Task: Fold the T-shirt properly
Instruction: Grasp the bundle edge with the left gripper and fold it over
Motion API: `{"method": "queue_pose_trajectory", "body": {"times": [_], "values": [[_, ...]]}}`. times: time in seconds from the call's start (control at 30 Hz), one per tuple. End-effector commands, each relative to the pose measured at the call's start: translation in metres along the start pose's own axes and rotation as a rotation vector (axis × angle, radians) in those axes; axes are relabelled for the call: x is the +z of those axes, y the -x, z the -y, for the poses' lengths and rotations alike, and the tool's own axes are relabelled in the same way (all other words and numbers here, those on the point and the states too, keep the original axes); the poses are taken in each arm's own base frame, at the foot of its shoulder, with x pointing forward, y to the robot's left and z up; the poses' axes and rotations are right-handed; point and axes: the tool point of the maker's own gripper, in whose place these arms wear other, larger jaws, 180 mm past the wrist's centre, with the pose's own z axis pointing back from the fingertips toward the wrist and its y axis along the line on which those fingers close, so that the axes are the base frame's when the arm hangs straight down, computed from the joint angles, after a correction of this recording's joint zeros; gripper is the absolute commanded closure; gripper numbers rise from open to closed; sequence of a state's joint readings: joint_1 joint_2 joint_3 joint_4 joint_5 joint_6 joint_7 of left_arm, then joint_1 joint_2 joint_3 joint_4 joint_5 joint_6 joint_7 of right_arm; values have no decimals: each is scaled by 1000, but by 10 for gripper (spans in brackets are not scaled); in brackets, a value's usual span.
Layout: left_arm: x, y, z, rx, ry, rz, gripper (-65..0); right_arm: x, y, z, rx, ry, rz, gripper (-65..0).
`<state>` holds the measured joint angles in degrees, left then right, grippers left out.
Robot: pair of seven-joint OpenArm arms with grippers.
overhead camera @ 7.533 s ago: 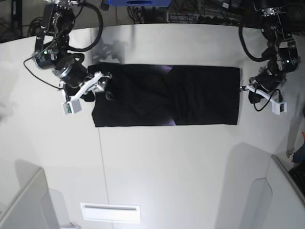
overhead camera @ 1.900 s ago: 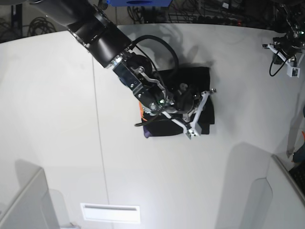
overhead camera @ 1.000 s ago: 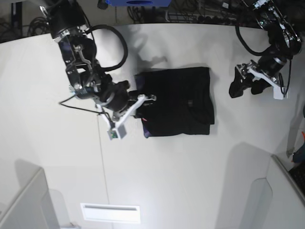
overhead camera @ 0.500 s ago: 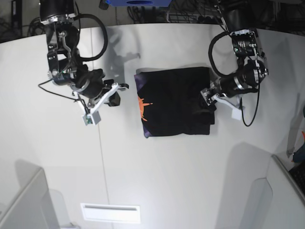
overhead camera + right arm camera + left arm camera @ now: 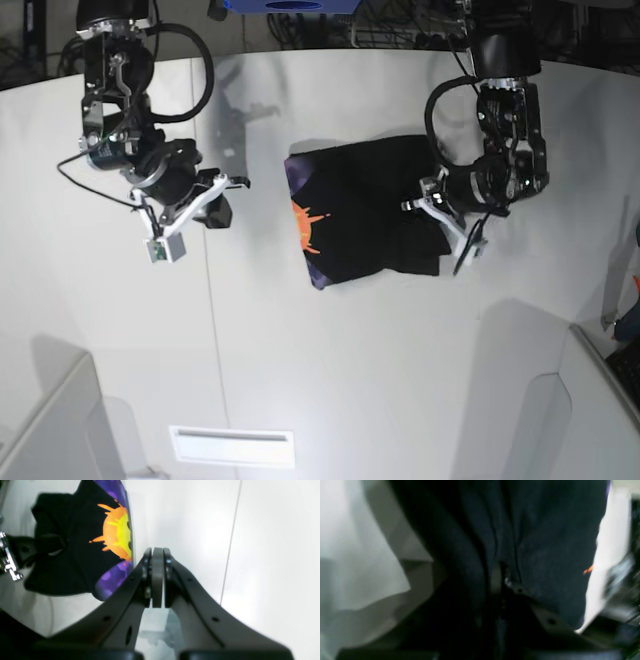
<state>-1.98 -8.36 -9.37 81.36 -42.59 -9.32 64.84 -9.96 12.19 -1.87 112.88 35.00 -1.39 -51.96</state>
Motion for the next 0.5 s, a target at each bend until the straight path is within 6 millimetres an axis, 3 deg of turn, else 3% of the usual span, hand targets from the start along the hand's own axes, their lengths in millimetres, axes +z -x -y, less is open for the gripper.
{"method": "queue_pose_trajectory", "body": {"times": [0.0, 0.2, 0.3, 0.47], "values": [[0, 2, -8, -86, -72, -46, 0, 5, -9, 1, 26, -1, 33, 0], [-5, -1, -15, -707, -318, -266, 0, 8, 0, 11, 39, 24, 6, 0], [-19, -2, 1, -1030, -382, -324, 0, 12, -1, 25, 12, 58, 15, 0], [-44, 7, 36, -1461, -400, -234, 0, 21, 4, 54, -45, 130, 18, 0]]}}
